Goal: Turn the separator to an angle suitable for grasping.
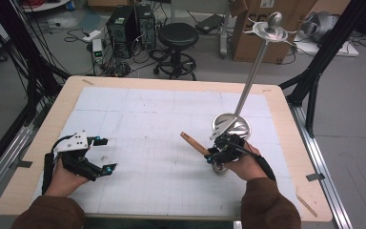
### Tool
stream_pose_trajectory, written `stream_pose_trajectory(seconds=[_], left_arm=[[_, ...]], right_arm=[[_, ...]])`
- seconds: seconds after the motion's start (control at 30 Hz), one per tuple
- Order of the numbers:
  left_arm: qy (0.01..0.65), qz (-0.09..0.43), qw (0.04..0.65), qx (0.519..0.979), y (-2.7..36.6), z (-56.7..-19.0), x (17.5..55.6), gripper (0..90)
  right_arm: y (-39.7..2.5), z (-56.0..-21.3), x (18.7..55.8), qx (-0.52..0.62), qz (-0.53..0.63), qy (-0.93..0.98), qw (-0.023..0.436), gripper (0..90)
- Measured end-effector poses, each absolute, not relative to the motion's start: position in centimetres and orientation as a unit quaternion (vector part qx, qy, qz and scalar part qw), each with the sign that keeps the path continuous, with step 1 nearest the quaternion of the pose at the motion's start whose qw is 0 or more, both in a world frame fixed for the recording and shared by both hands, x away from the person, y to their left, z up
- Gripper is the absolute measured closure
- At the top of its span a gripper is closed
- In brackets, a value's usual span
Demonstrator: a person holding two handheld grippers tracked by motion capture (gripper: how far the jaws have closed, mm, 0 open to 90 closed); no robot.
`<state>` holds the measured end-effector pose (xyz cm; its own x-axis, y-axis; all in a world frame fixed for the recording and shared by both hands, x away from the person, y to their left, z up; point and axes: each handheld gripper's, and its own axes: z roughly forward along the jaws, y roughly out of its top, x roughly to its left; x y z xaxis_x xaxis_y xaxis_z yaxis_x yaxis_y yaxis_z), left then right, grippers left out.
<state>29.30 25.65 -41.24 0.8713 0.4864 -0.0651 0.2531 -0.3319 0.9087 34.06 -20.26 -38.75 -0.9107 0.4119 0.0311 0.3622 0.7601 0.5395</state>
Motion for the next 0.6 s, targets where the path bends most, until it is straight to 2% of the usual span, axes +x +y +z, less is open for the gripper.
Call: stream_pose_trajectory(seconds=[0.6], left_arm=[[0.221, 0.108, 0.538, 0.806, 25.2, -40.9, 29.1, 1.7]], right_arm=[[-21.4, -36.9, 31.1, 0.187, 0.398, 0.896, 0.058, 68.9]])
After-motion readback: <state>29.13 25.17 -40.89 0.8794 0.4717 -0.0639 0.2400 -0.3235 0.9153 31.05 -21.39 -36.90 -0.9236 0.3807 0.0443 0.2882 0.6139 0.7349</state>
